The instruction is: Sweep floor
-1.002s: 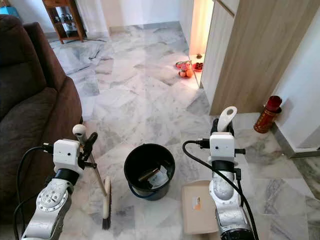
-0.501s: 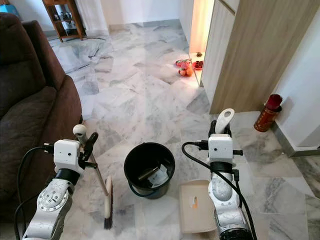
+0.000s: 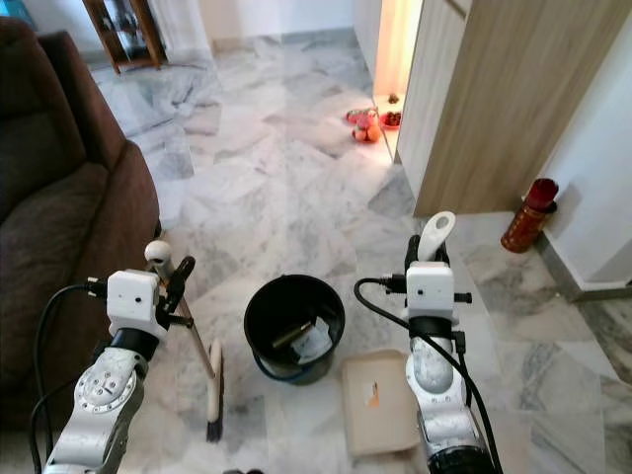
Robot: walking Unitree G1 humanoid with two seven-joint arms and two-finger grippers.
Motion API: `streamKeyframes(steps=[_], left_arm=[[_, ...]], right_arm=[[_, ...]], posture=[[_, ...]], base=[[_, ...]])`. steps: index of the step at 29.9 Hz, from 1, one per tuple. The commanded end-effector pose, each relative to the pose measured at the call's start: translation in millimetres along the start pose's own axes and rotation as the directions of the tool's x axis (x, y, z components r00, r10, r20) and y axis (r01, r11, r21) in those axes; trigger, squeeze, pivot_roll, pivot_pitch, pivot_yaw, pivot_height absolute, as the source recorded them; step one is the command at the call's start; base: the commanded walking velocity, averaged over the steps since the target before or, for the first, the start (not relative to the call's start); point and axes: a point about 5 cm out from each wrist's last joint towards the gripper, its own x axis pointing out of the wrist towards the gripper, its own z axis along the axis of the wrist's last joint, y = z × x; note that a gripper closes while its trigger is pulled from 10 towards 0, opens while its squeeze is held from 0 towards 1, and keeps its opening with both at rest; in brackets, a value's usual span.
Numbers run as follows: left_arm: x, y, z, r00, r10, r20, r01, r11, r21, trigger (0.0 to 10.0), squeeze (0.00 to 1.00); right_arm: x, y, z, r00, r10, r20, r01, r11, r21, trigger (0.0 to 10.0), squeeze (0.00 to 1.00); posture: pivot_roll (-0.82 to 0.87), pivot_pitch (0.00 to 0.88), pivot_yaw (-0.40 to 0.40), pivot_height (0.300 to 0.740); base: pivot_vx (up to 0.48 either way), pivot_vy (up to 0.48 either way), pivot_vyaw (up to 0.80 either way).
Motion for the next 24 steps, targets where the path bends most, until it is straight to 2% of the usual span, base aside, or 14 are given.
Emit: streamKeyframes(steps=[1, 24], left_arm=[[-0.1, 3.5, 4.1, 1.0, 0.012, 0.022, -0.012, 1.0, 0.0, 10.0, 0.0], [0.4, 0.7, 3.6, 1.0, 0.006, 0.025, -0.006, 1.0, -0.002, 10.0, 0.0]], right_arm=[[1.6, 4.8, 3.6, 1.0, 0.017, 0.023, -0.017, 1.0, 0.015, 10.0, 0.0], [1.9, 5.8, 0.6, 0.999, 0.033, 0.012, -0.033, 0.999, 0.016, 10.0, 0.0]], posture=[[0.08, 0.084, 0.064, 0.74], [0.08, 0.063, 0.059, 0.74]], base=[[-0.292, 0.0, 0.0], [-0.289, 0.0, 0.0]])
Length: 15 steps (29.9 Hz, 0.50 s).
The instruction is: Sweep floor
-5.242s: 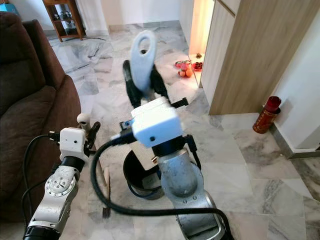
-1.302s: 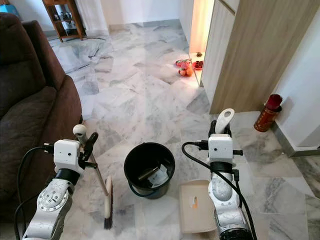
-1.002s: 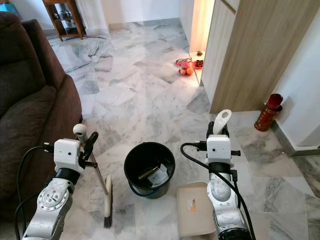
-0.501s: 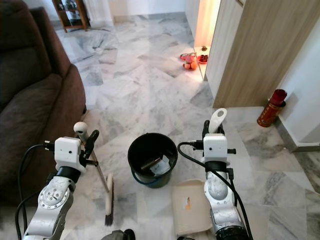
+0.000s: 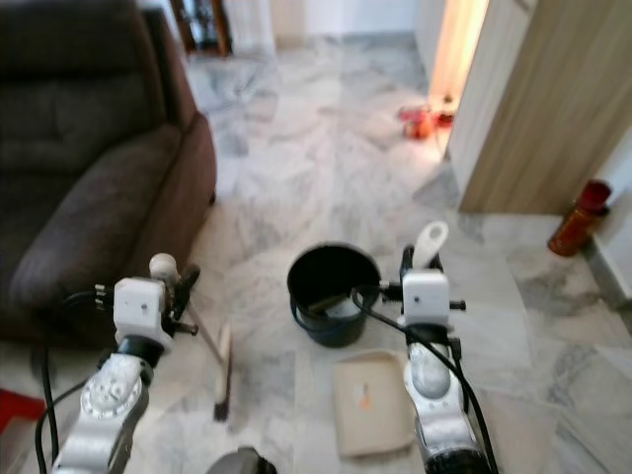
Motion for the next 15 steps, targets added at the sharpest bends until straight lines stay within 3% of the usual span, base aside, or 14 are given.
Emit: streamKeyframes(steps=[1, 12, 15], left_arm=[[2.2, -0.4, 8.6, 0.999, -0.002, 0.045, 0.002, 1.0, -0.001, 10.0, 0.0], [2.5, -1.8, 8.3, 0.999, -0.007, 0.042, 0.007, 1.0, 0.0, 10.0, 0.0], [2.2, -2.2, 8.1, 0.999, -0.009, 0.041, 0.009, 1.0, -0.003, 10.0, 0.0]], right_arm=[[2.3, -6.6, 2.7, 1.0, -0.015, 0.024, 0.015, 1.0, -0.014, 10.0, 0.0], [3.0, -5.0, 1.3, 1.0, -0.017, 0.008, 0.017, 1.0, 0.0, 10.0, 0.0], [2.5, -5.1, -1.6, 1.0, -0.018, -0.01, 0.018, 1.0, -0.002, 10.0, 0.0]], posture=[[0.08, 0.066, 0.058, 0.74], [0.08, 0.071, 0.06, 0.74], [0.08, 0.071, 0.059, 0.74]], base=[[0.0, 0.0, 0.0], [0.0, 0.0, 0.0], [0.0, 0.0, -0.66]])
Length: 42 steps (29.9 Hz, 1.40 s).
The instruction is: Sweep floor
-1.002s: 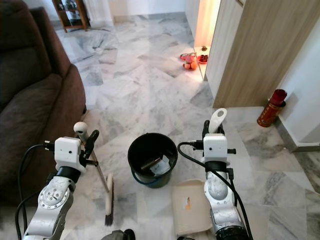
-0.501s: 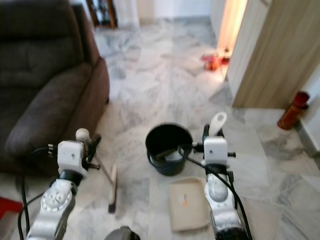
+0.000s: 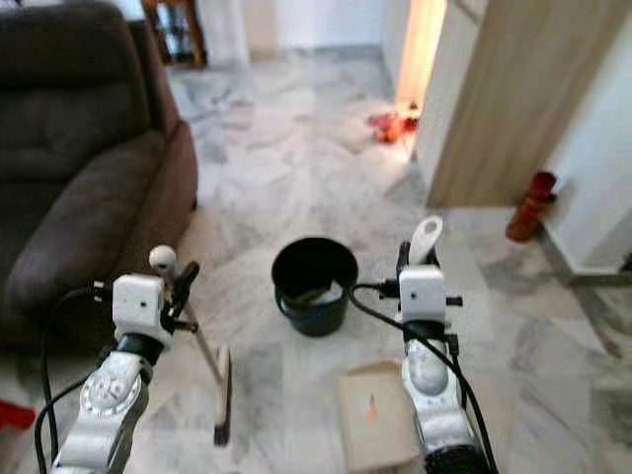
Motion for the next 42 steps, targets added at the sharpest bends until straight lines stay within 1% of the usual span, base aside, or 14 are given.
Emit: streamKeyframes(steps=[1, 6, 26, 31, 36, 39, 42], left_arm=[[3.3, 3.0, 8.8, 0.999, 0.001, 0.043, -0.001, 1.0, 0.01, 10.0, 0.0], [3.6, 2.4, 8.7, 0.999, -0.004, 0.042, 0.004, 1.0, 0.006, 10.0, 0.0], [4.9, -0.1, 9.4, 0.999, -0.023, 0.034, 0.023, 1.0, 0.004, 10.0, 0.0], [4.9, -1.6, 8.1, 0.999, -0.033, 0.023, 0.032, 0.999, 0.023, 10.0, 0.0], [5.2, -1.8, 8.2, 0.999, -0.031, 0.024, 0.03, 0.999, 0.021, 10.0, 0.0], [5.7, -2.6, 7.7, 0.999, -0.038, 0.021, 0.037, 0.999, 0.018, 10.0, 0.0], [5.9, -4.9, 7.7, 0.998, -0.053, 0.02, 0.052, 0.998, 0.032, 10.0, 0.0]], right_arm=[[3.7, -0.1, 3.5, 1.0, -0.007, 0.013, 0.007, 1.0, 0.011, 10.0, 0.0], [4.0, -1.9, 2.4, 1.0, -0.018, 0.004, 0.018, 1.0, 0.019, 10.0, 0.0], [3.8, -1.9, -2.1, 1.0, -0.019, -0.021, 0.019, 1.0, 0.005, 10.0, 0.0], [5.0, -3.2, -2.2, 0.999, -0.023, -0.022, 0.023, 1.0, 0.0, 10.0, 0.0], [5.8, -3.5, -1.9, 0.999, -0.025, -0.021, 0.025, 1.0, -0.001, 10.0, 0.0], [6.1, -3.3, -2.3, 0.999, -0.026, -0.025, 0.026, 1.0, -0.003, 10.0, 0.0], [6.0, -3.1, -2.6, 0.999, -0.028, -0.027, 0.028, 1.0, -0.003, 10.0, 0.0]], posture=[[0.08, 0.071, 0.06, 0.74], [0.08, 0.072, 0.062, 0.74], [0.08, 0.098, 0.064, 0.74], [0.08, 0.101, 0.062, 0.74], [0.08, 0.103, 0.062, 0.74], [0.08, 0.098, 0.063, 0.74], [0.08, 0.097, 0.062, 0.74]], base=[[0.0, 0.0, -0.8], [0.0, 0.0, -0.8], [0.0, 0.0, -0.8], [0.0, 0.0, -0.8], [0.0, -0.338, -0.8], [0.0, 0.0, -0.8], [0.0, 0.0, -0.8]])
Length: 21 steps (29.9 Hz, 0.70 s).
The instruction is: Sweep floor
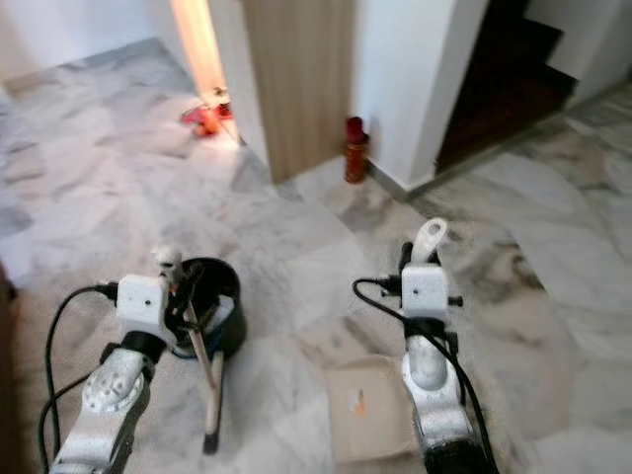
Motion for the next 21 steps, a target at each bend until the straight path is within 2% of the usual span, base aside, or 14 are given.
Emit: streamKeyframes(steps=[1, 5, 16, 21], left_arm=[[-0.4, 3.8, 4.0, 1.0, -0.002, 0.018, 0.001, 0.999, 0.034, 10.0, 0.0], [-0.8, 3.6, 3.7, 1.0, -0.002, 0.017, 0.001, 0.999, 0.033, 10.0, 0.0], [-1.1, 2.9, 3.4, 1.0, -0.004, 0.019, 0.003, 0.999, 0.035, 10.0, 0.0], [-0.4, 2.3, 3.3, 1.0, -0.009, 0.021, 0.008, 0.999, 0.038, 10.0, 0.0]], right_arm=[[0.9, 6.3, 2.2, 1.0, 0.017, 0.006, -0.017, 1.0, 0.002, 10.0, 0.0], [0.9, 6.6, 2.3, 1.0, 0.017, 0.007, -0.017, 1.0, 0.003, 10.0, 0.0], [1.1, 6.3, 1.9, 1.0, 0.016, 0.007, -0.016, 1.0, 0.0, 10.0, 0.0], [-0.1, 6.1, 1.4, 1.0, 0.016, 0.007, -0.016, 1.0, 0.0, 10.0, 0.0]], posture=[[0.08, 0.097, 0.062, 0.74], [0.08, 0.093, 0.061, 0.74], [0.08, 0.077, 0.058, 0.74], [0.08, 0.068, 0.06, 0.74]], base=[[0.0, 0.0, -0.8], [0.0, -0.226, -0.8], [0.0, 0.0, -0.8], [0.0, -0.146, -0.8]])
